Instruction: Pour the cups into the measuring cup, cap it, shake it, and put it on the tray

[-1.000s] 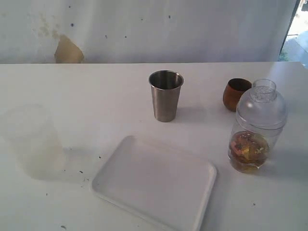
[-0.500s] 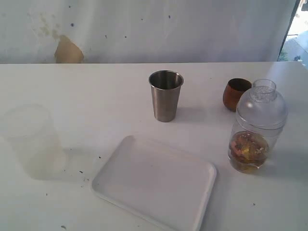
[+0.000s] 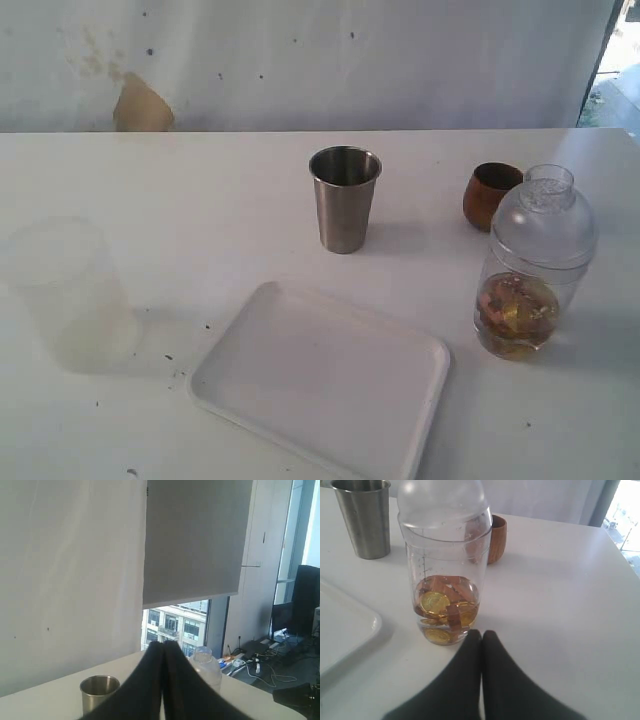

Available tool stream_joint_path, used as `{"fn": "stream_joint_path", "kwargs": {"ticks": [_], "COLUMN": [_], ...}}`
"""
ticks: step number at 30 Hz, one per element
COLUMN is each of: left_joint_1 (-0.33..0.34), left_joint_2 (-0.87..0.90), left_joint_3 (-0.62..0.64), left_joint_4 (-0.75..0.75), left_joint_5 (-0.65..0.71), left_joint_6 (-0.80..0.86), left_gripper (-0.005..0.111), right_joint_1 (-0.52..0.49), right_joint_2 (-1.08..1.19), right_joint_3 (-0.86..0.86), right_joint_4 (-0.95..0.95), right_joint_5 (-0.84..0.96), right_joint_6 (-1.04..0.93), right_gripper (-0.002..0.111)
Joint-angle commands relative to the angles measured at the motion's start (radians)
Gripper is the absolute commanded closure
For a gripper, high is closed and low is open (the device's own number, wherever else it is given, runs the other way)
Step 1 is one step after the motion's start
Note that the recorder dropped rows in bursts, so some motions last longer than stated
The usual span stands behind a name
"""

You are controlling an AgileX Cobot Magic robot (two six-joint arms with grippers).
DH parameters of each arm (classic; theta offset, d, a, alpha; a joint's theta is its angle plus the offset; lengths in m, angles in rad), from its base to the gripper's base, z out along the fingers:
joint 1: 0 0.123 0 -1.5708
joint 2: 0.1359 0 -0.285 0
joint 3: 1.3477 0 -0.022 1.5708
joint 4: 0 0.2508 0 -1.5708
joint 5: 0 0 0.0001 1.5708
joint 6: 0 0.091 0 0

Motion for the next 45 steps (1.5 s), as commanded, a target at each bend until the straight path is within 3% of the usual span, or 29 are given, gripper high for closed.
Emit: {"fn": "stream_joint_path", "kwargs": {"ticks": [1,5,8,14,18,23,25,28,33,39,45], "left_joint_1": [0.013,0.081,0.191,0.521,0.749,0.998,1.054,1.103,1.110,1.110,1.110], "left_joint_2": [-0.024,-0.046,-0.054,-0.067,-0.103,-0.162,-0.162,-0.162,-0.162,-0.162,-0.162], "left_joint_3": [0.005,0.007,0.030,0.217,0.352,0.455,0.455,0.455,0.455,0.455,0.455], "left_joint_4": [-0.254,-0.661,-0.845,-0.931,-0.927,-0.927,-0.927,-0.927,-0.921,-0.913,-0.913], "left_joint_5": [0.026,0.011,-0.062,-0.415,-0.537,-0.514,-0.397,-0.273,-0.063,-0.062,-0.072], "left_joint_6": [0.274,0.793,0.950,0.907,0.814,0.693,0.698,0.717,0.893,0.989,0.966], "left_gripper": [0.107,0.107,0.107,0.107,0.107,0.107,0.107,0.107,0.107,0.107,0.107], "right_joint_1": [0.002,0.002,0.002,0.002,0.002,0.002,0.002,0.002,0.002,0.002,0.002], "right_joint_2": [0.004,0.004,0.004,0.004,0.004,0.004,0.004,0.004,0.004,0.004,0.004], "right_joint_3": [0.004,0.004,0.004,0.004,0.004,0.004,0.004,0.004,0.004,0.004,0.004], "right_joint_4": [0.003,0.003,0.003,0.003,0.003,0.003,0.003,0.003,0.003,0.003,0.003], "right_joint_5": [-0.009,-0.009,-0.009,-0.009,-0.009,-0.009,-0.009,-0.009,-0.009,-0.009,-0.009], "right_joint_6": [-0.004,-0.004,-0.004,-0.004,-0.004,-0.004,-0.004,-0.004,-0.004,-0.004,-0.004], "right_gripper": [0.108,0.108,0.108,0.108,0.108,0.108,0.108,0.108,0.108,0.108,0.108]}}
